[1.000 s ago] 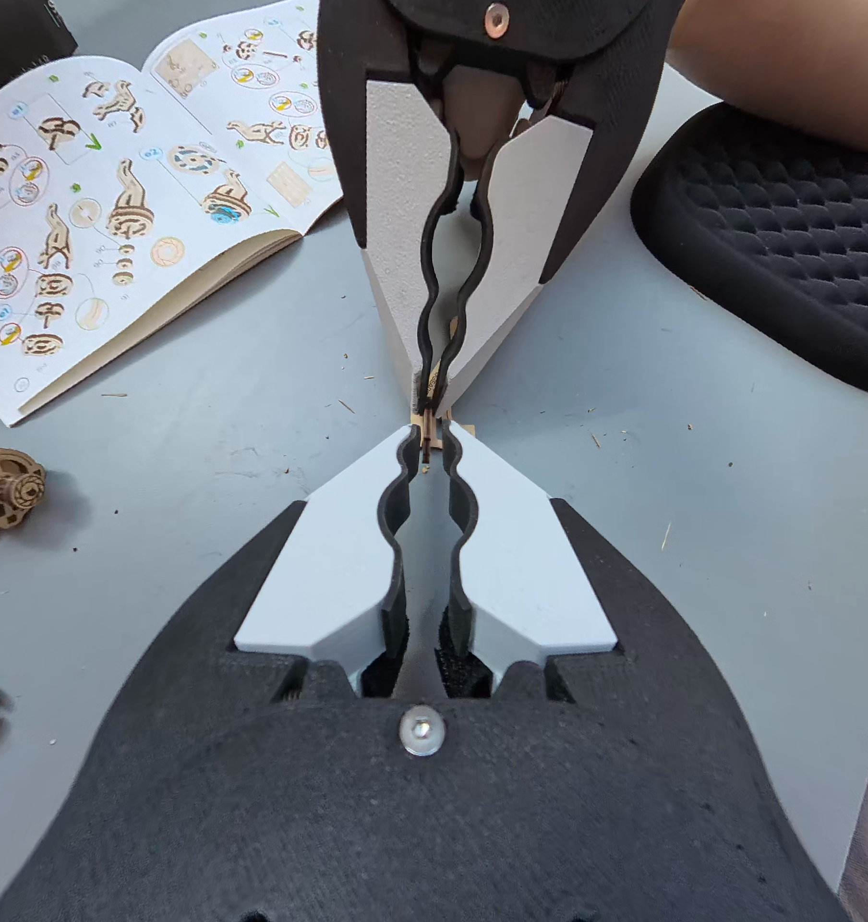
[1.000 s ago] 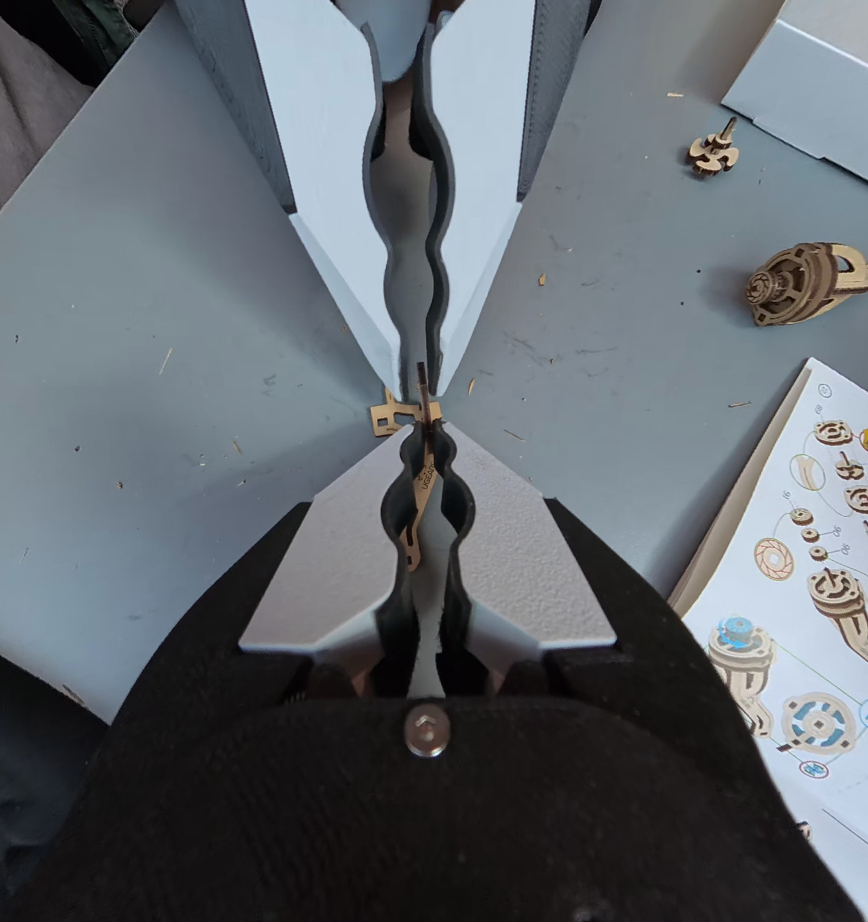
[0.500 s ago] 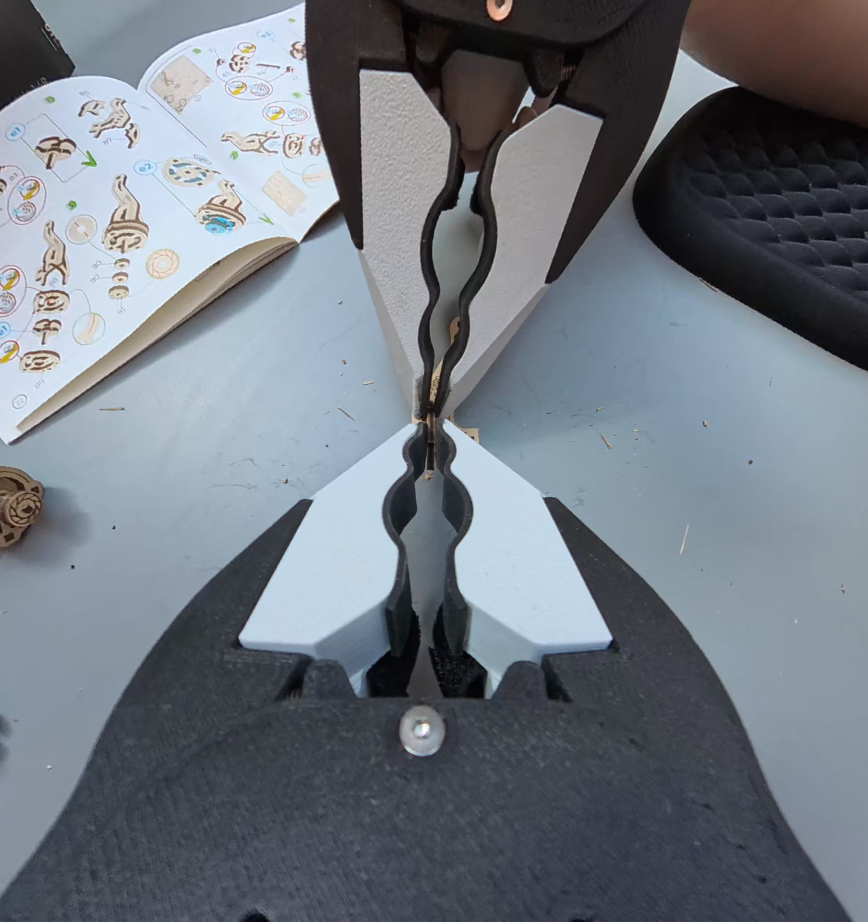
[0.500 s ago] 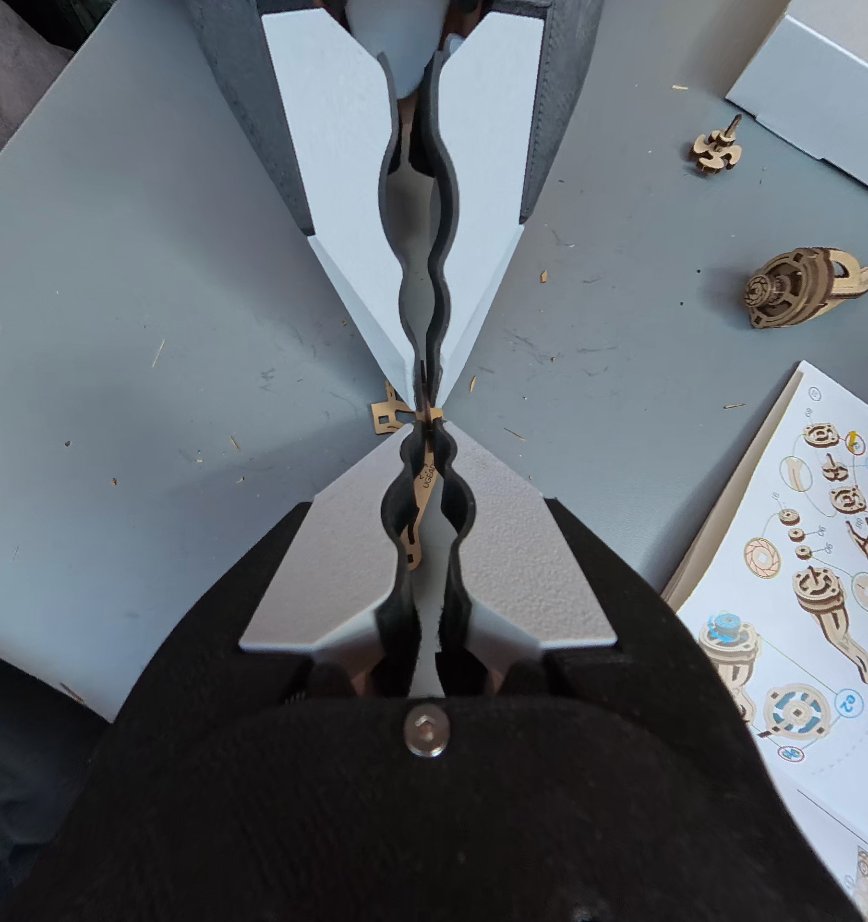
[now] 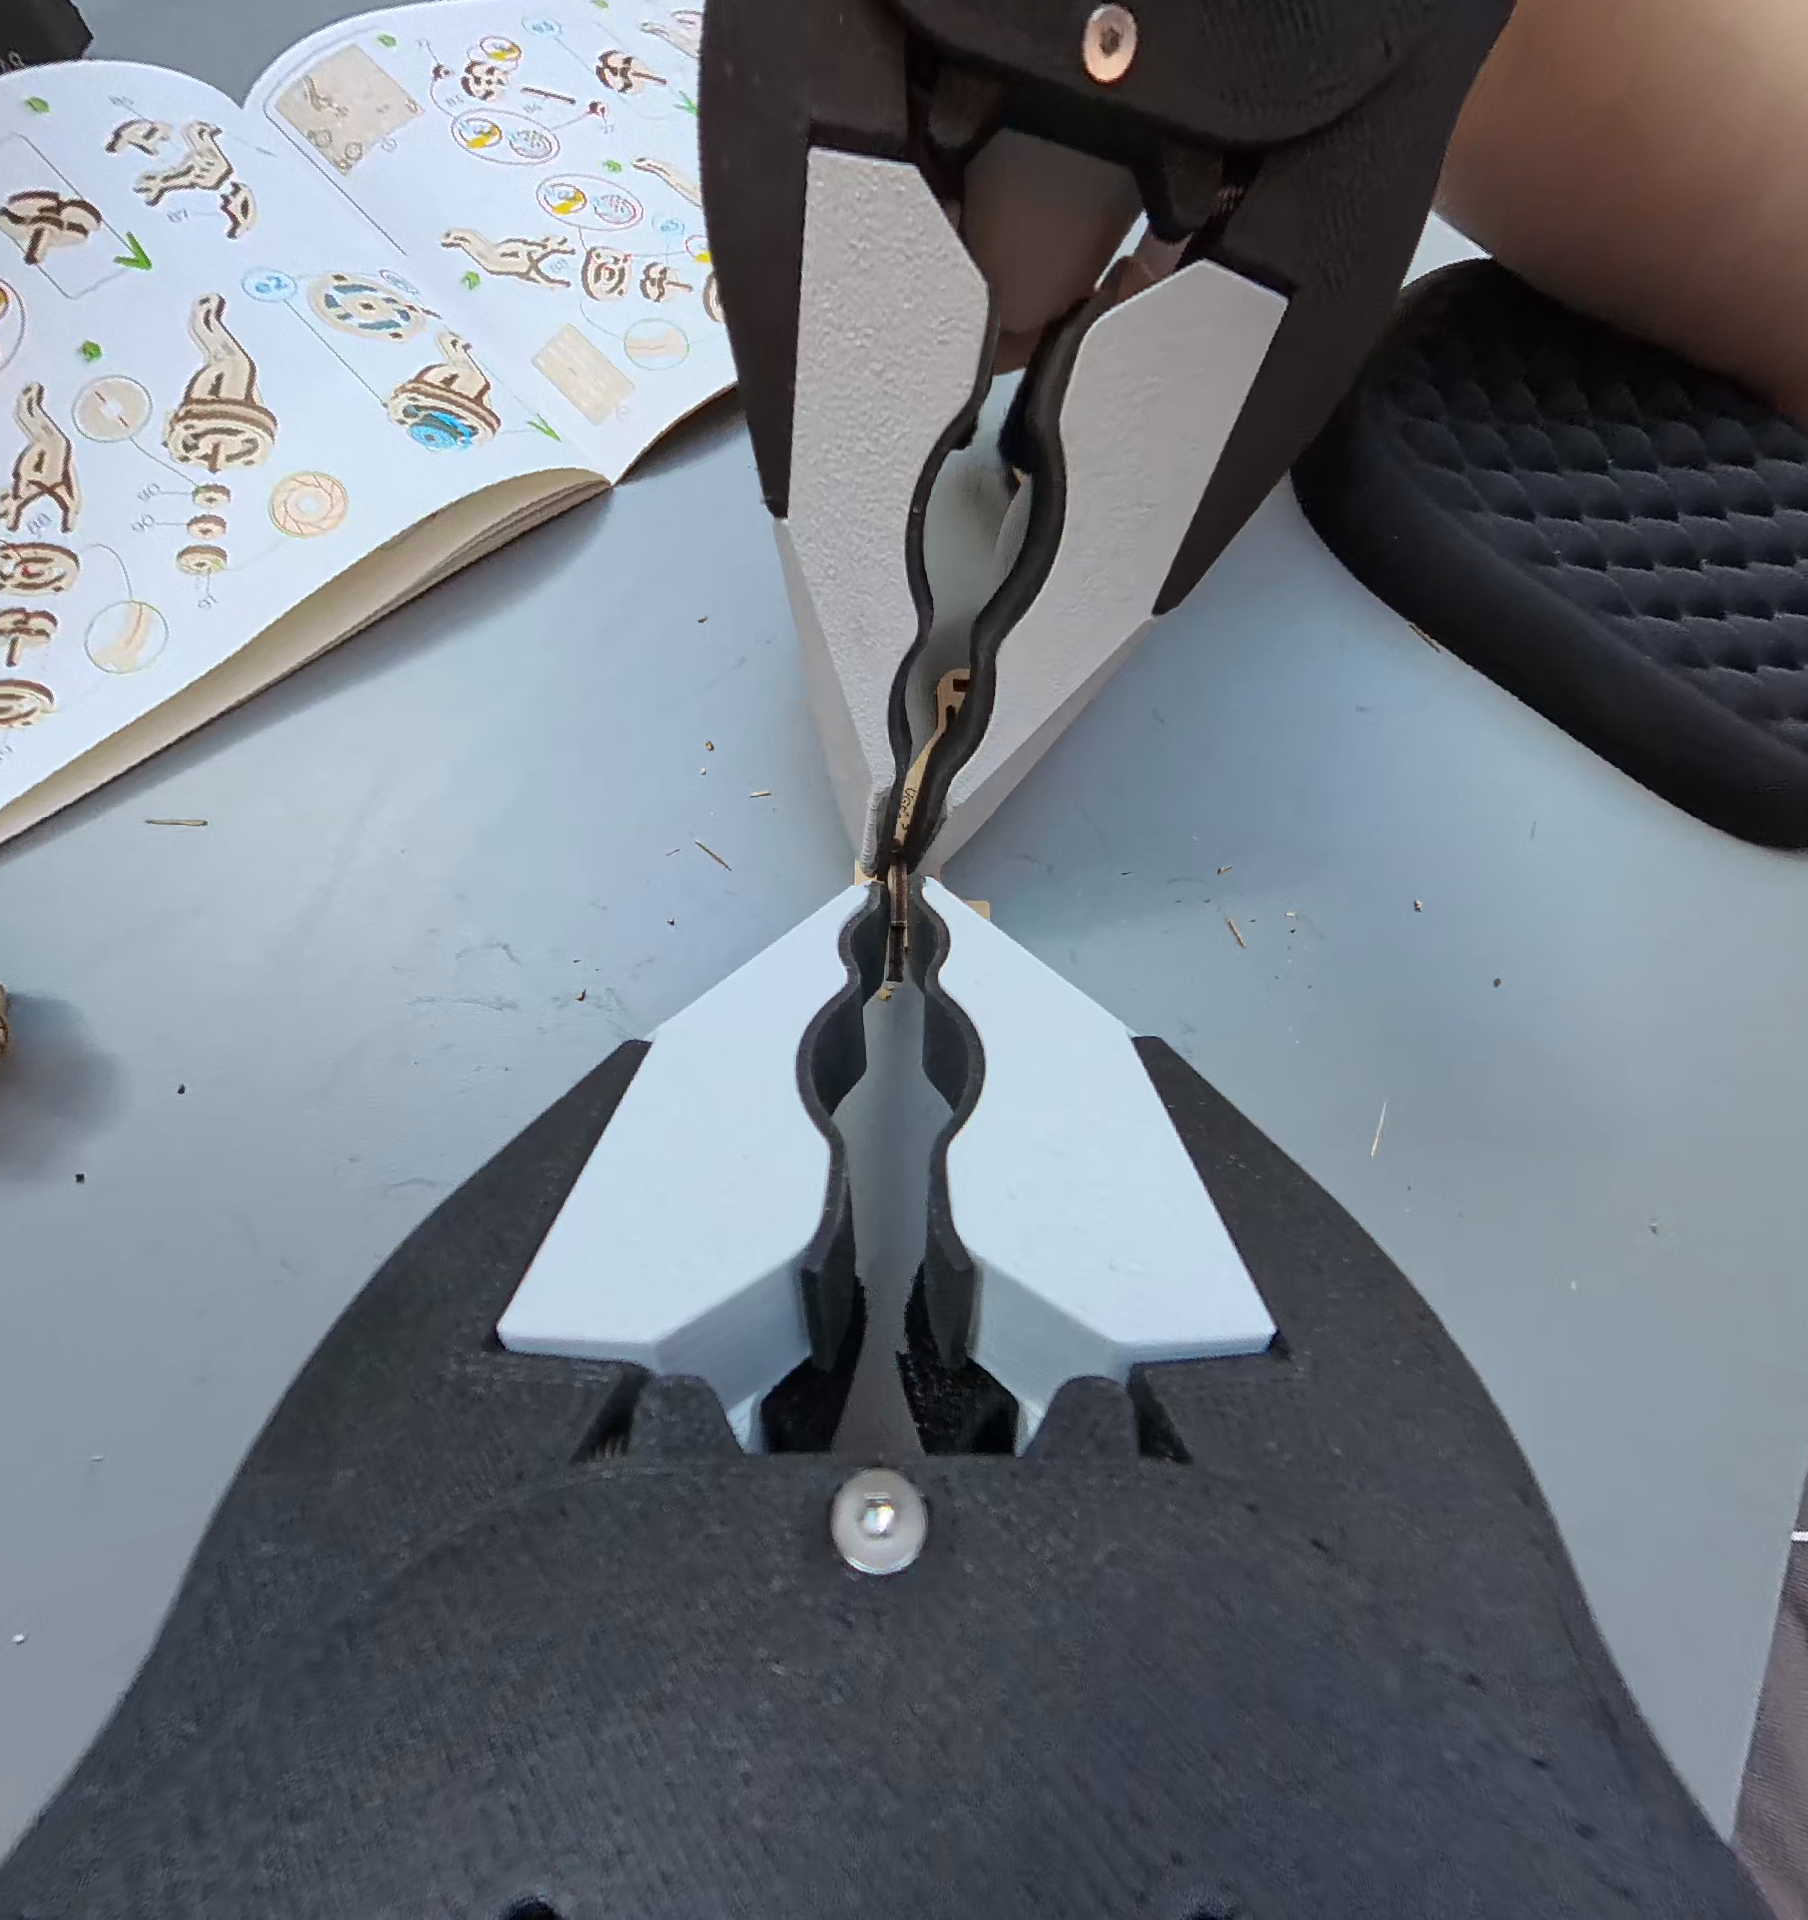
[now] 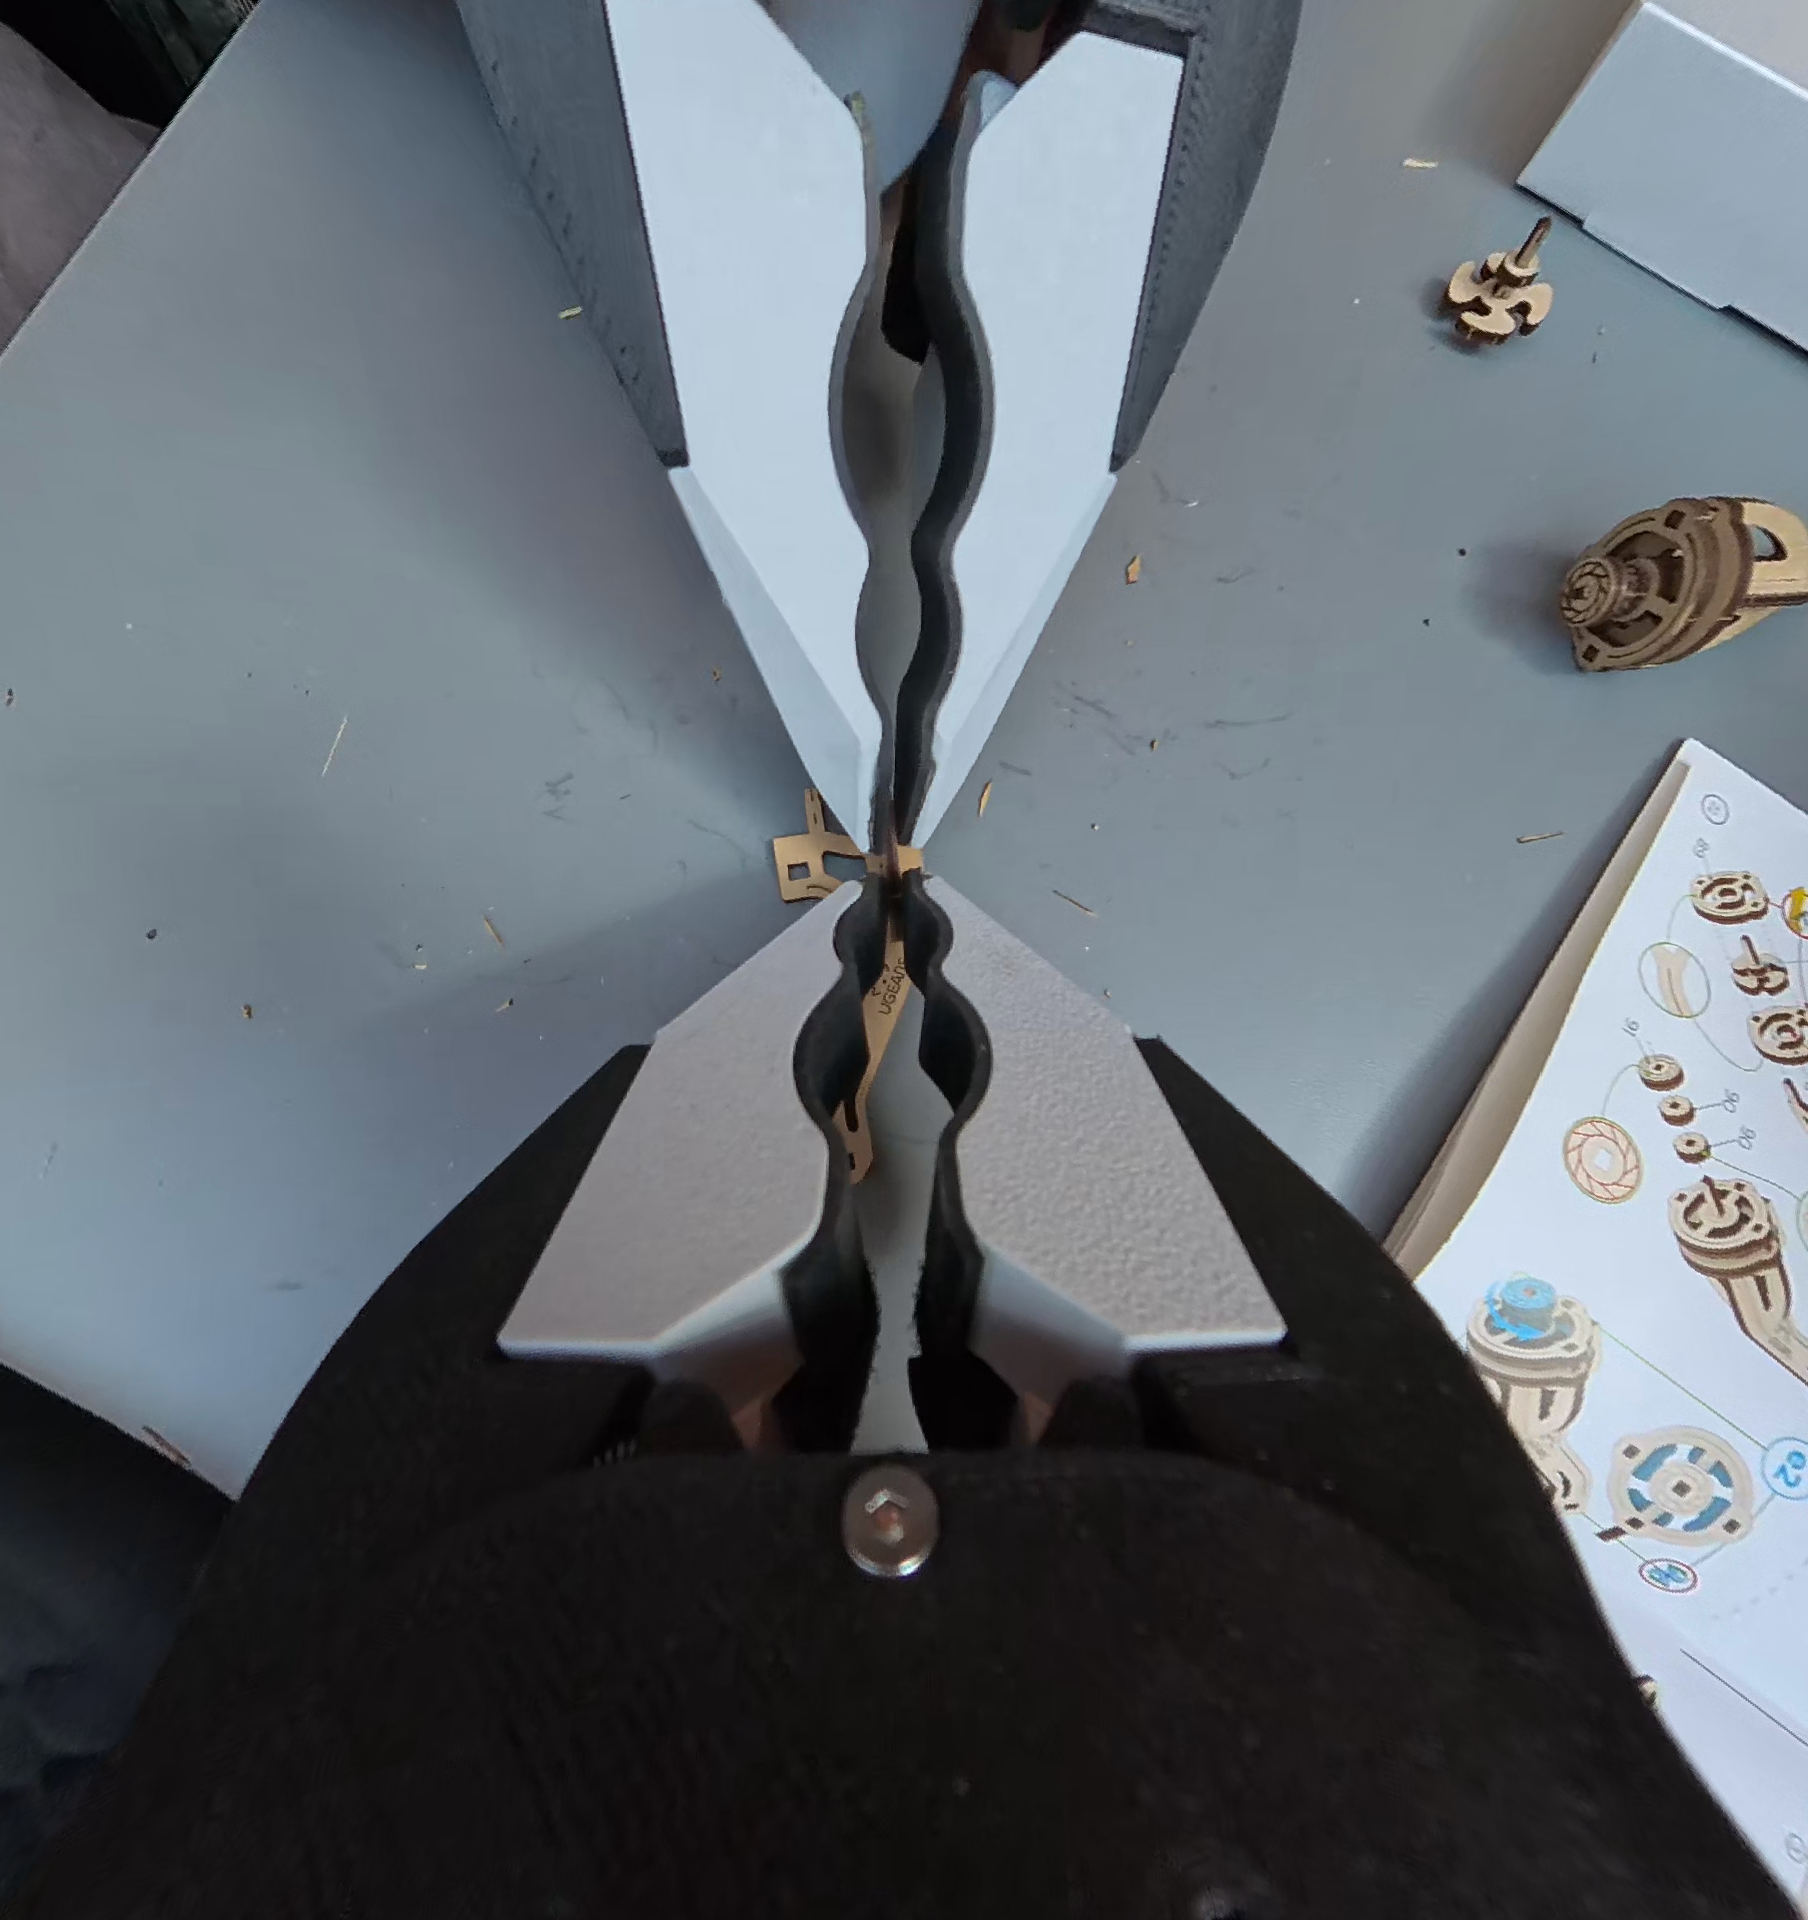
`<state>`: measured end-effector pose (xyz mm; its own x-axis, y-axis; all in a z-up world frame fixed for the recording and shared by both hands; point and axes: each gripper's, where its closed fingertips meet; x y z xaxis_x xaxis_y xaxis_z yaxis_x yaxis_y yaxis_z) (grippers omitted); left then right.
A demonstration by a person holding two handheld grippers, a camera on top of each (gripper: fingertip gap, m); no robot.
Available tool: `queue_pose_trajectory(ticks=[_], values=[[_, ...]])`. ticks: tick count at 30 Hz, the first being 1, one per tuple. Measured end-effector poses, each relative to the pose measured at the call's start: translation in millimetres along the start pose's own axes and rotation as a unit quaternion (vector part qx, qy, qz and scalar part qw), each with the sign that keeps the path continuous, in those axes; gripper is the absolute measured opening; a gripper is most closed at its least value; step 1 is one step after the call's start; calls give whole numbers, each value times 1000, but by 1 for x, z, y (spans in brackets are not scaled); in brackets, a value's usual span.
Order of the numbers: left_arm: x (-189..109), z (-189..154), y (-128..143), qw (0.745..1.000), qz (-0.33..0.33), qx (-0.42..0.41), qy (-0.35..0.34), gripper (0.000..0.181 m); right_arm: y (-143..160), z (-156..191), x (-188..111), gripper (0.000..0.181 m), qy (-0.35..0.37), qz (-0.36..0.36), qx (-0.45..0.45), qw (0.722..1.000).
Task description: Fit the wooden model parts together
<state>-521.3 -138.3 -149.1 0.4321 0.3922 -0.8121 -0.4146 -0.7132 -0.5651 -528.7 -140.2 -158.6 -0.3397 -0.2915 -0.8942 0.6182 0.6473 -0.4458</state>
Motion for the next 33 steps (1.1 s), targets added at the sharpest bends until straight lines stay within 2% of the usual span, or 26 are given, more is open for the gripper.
queue_pose_trajectory(ticks=[1,4,6,10,15,27,33], values=[[-2,-1,-2,1000,-10,-10,16,3,0,0,0,3,2,1,-1,1000],[-25,-1,-18,995,-75,-39,62,8,0,0,0,3,0,1,1,1000],[-29,2,-15,997,-57,-30,50,9,0,0,0,3,-3,-1,4,1000],[-16,0,-7,1000,-5,5,11,10,0,0,0,3,-3,-2,4,1000],[-2,1,-1,999,42,29,-11,2,0,0,0,3,-1,0,4,1000],[1,1,4,996,77,46,-19,2,0,-1,0,3,-5,-1,7,1000],[2,2,5,995,73,57,-33,1,0,-1,0,3,2,19,7,1000]])
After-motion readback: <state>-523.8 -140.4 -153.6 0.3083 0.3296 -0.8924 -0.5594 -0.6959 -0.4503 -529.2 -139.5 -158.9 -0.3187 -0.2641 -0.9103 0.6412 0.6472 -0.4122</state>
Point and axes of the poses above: each gripper's, where its closed fingertips meet, x out along the fingers, y out of its underside, z = x × y across the jaws, and after that the axes turned 15 degrees about z, right-handed
